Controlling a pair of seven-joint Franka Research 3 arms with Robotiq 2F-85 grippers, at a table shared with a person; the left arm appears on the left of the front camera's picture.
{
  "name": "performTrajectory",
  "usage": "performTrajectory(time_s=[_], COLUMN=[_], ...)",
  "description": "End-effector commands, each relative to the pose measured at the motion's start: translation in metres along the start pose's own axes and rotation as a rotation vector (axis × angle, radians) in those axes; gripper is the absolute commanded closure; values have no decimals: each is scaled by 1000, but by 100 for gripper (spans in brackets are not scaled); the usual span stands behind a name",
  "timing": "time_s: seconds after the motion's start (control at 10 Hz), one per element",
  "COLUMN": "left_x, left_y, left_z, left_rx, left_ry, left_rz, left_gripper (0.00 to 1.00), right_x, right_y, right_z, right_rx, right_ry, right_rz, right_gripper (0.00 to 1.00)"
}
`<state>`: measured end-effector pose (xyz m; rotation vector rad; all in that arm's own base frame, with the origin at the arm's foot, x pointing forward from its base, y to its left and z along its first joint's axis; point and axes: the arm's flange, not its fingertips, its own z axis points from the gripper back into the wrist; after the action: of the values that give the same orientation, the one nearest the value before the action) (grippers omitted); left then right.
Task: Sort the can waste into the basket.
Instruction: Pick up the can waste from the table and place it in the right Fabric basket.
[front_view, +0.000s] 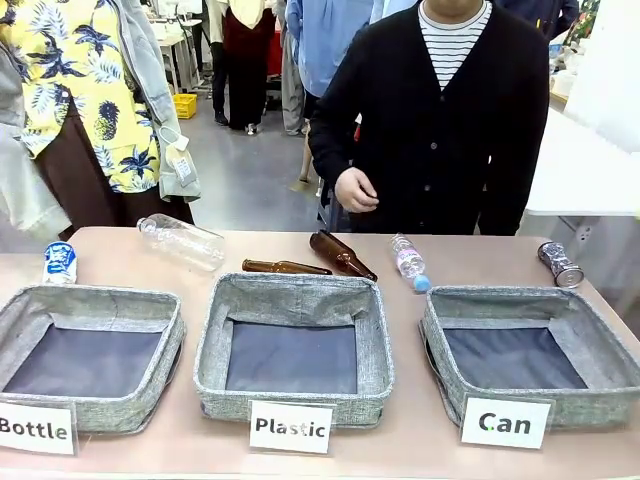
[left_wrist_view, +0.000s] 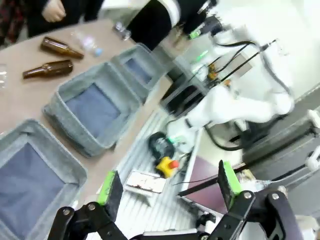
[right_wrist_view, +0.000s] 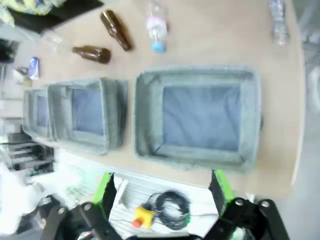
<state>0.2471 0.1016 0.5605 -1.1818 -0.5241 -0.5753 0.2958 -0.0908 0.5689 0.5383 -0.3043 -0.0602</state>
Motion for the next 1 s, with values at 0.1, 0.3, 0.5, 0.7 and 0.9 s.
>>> performTrajectory(time_s=[0.1,0.3,0.5,0.7,0.9], left_x=[-51,-105,-129,-125,-128], left_y=[65,82,71,62,109], left_z=[49,44,8,-17,75], left_rx=[-143,-166,-196,-136,-183], left_ry=[-260,-481,-648,-710,-640], left_rz=[250,434,526,595,558], left_gripper=[0,0,0,0,0], right_x=[-12,-40,-60,-59,-75], right_y=[-119,-195,-238,-246,-251], right_z=[34,36,22,9,26], right_rx=[461,667,768,726,733], right_ry=[-82,-195,-293,-318,-296], right_rz=[-455,-573,-674,-745,-747], right_gripper=[0,0,0,0,0])
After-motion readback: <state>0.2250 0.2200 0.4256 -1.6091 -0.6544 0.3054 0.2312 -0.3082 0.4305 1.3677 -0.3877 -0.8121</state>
